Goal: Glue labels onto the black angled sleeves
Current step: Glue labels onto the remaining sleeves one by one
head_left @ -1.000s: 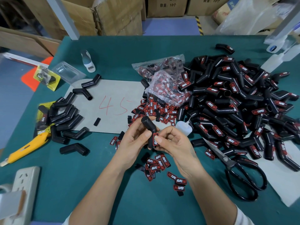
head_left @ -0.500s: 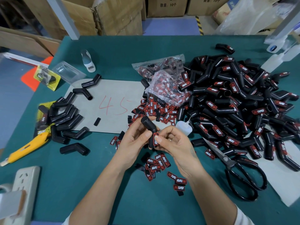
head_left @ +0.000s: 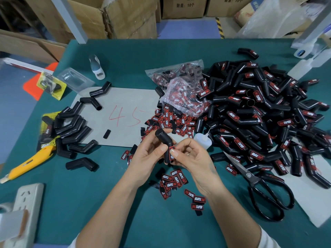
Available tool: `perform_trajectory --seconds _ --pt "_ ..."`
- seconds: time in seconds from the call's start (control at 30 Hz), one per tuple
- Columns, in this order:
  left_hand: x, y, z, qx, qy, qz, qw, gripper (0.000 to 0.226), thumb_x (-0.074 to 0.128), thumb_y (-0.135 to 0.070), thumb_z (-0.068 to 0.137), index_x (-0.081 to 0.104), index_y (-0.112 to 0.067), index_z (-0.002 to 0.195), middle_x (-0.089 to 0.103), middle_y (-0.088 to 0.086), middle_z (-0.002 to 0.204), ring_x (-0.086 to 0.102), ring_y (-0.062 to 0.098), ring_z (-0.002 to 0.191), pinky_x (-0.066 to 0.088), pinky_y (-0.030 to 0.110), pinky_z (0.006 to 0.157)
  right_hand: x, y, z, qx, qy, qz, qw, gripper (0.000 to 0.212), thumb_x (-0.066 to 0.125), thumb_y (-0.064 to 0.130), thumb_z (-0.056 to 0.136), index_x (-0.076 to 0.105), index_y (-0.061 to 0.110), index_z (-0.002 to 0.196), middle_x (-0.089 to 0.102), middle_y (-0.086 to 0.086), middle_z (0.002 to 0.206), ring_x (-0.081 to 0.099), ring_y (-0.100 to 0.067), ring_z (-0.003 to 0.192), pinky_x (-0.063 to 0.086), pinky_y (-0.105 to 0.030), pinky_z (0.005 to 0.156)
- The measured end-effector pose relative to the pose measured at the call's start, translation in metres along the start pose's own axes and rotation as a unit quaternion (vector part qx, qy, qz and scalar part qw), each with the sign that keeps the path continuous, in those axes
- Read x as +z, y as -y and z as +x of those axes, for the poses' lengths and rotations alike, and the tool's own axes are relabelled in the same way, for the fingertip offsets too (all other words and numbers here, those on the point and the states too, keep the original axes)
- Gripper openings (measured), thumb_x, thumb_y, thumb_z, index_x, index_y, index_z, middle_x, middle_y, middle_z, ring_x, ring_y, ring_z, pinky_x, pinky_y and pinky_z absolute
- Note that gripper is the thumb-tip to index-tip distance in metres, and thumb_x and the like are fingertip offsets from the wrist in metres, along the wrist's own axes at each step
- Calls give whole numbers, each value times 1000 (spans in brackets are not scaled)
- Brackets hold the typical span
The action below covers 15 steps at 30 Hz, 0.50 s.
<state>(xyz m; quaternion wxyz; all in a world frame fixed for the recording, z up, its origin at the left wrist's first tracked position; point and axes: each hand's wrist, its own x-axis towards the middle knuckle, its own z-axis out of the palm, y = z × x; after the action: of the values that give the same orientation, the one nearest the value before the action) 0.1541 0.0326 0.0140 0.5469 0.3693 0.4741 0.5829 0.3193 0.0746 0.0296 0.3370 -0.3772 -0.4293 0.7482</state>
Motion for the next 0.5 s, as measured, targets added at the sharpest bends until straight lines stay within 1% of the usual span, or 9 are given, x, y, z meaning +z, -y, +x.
perform_trajectory --seconds 0.13,0.2,0.27,0.33,0.4,0.43,0.5 --pt "-1 2 0 0 -1 0 1000 44 73 -43 96 64 -30 136 68 4 113 63 26 107 54 40 89 0 -2 1 -3 -5 -7 1000 17 79 9 90 72 23 85 66 -15 94 64 -27 89 61 -37 83" --pt "-1 2 0 4 -7 -2 1000 42 73 -41 96 65 -29 136 69 5 113 63 28 108 55 42 89 0 -2 1 -6 -3 0 1000 15 80 13 89 72 25 86 68 -11 94 65 -27 89 60 -37 84" --pt "-1 0 1 13 -18 -3 1000 46 77 -48 93 66 -30 134 70 4 114 65 26 109 57 40 88 -1 -1 0 -10 -1 10 1000 11 80 18 89 71 25 90 71 -9 96 69 -27 90 60 -35 83" --pt "-1 0 2 33 -39 -7 999 48 79 -49 90 67 -29 132 70 6 117 64 26 110 56 42 92 -2 -3 0 -17 -5 10 1000 8 76 23 92 69 22 96 72 -7 99 70 -24 91 61 -36 86" --pt "-2 0 3 66 -70 -22 995 48 81 -43 91 65 -23 131 69 12 119 64 32 111 55 46 94 -2 -5 1 -25 -15 4 1000 11 70 27 95 66 19 102 69 -2 92 66 -19 86 61 -38 88" --pt "-2 0 3 83 -88 -33 992 46 81 -39 91 65 -21 131 69 14 120 64 34 110 57 45 93 -1 -7 2 -29 -18 6 999 12 68 28 97 65 18 103 66 -1 88 63 -18 84 60 -37 87" --pt "-4 0 4 109 -125 -52 985 39 80 -28 93 65 -21 128 70 13 122 66 33 111 59 40 90 1 -9 3 -35 -26 13 999 13 63 29 99 64 16 102 60 -3 85 59 -19 82 60 -36 85"
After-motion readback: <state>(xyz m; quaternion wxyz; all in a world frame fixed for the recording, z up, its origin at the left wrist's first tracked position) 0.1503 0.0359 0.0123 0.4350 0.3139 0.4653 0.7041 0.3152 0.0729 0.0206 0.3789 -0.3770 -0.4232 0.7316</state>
